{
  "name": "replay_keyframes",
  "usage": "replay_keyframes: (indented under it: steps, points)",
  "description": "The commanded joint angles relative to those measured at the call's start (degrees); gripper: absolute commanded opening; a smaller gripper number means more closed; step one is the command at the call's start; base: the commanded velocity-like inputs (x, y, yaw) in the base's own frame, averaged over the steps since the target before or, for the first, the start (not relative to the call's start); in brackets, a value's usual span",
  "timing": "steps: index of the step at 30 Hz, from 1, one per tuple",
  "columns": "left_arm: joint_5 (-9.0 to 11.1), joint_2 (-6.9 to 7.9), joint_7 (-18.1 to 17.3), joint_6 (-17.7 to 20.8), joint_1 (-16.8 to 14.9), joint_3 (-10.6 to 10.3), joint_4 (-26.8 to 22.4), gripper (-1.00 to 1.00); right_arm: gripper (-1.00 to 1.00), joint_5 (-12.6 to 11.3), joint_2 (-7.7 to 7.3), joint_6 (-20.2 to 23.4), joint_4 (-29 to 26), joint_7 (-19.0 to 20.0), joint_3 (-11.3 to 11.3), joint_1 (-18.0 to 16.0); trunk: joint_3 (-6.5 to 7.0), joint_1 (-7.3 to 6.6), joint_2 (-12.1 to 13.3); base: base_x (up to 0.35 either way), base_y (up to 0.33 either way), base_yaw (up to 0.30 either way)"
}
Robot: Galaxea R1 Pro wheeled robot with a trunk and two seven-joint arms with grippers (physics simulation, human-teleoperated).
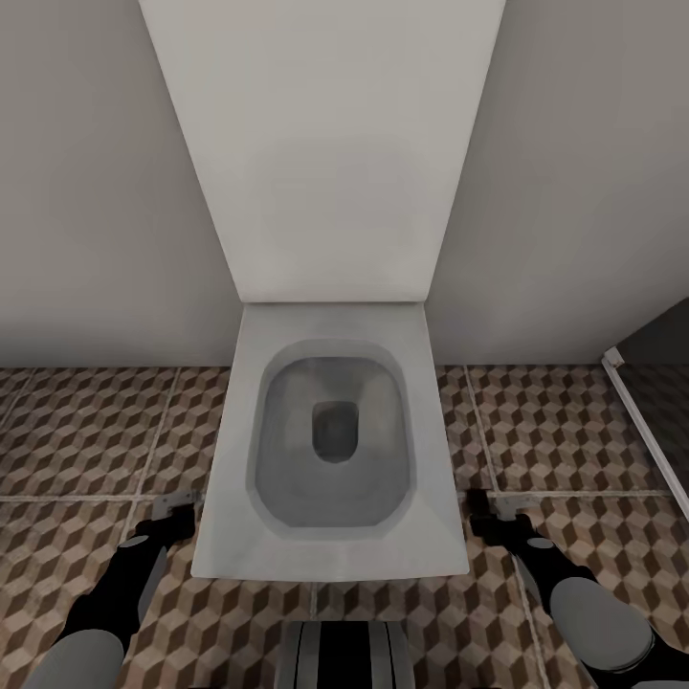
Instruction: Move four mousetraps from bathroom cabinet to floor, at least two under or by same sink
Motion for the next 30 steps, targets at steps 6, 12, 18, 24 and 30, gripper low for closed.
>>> replay_keyframes:
  steps: [6, 12, 18, 24, 30]
  points:
    - [0.0, -0.06, 0.0, 0.0, 0.0, 0.0, 0.0, -1.00, -1.00, -0.3, -0.38, -0.9, -0.3, 5.2, -0.3, 0.0, 0.00, 0.00, 0.0, 0.000, 0.000, 0.000]
    - [0.0, -0.08, 0.0, -2.4, 0.0, -0.1, -0.1, -1.00, -1.00, -0.4, -0.11, -2.9, -0.6, 6.0, -0.2, 0.0, 0.00, 0.00, 0.0, 0.000, 0.000, 0.000]
    - [0.0, -0.02, 0.0, -4.5, 0.0, 0.0, -0.1, -1.00, -1.00, -2.4, -0.01, -3.1, -0.8, 6.2, -0.2, -0.8, 0.00, 0.00, 0.0, 0.000, 0.000, 0.000]
    - [0.0, 0.35, 0.0, -4.9, 0.0, 0.0, -0.3, -1.00, -1.00, -3.6, -0.07, -3.1, -1.1, 5.8, -0.1, -1.0, 0.00, 0.00, 0.0, 0.000, 0.000, 0.000]
    - [0.0, 0.30, 0.0, -4.9, 0.0, 0.0, -0.4, -1.00, -1.00, -3.8, -0.07, -3.1, -1.1, 5.7, -0.1, -1.1, 0.00, 0.00, 0.0, 0.000, 0.000, 0.000]
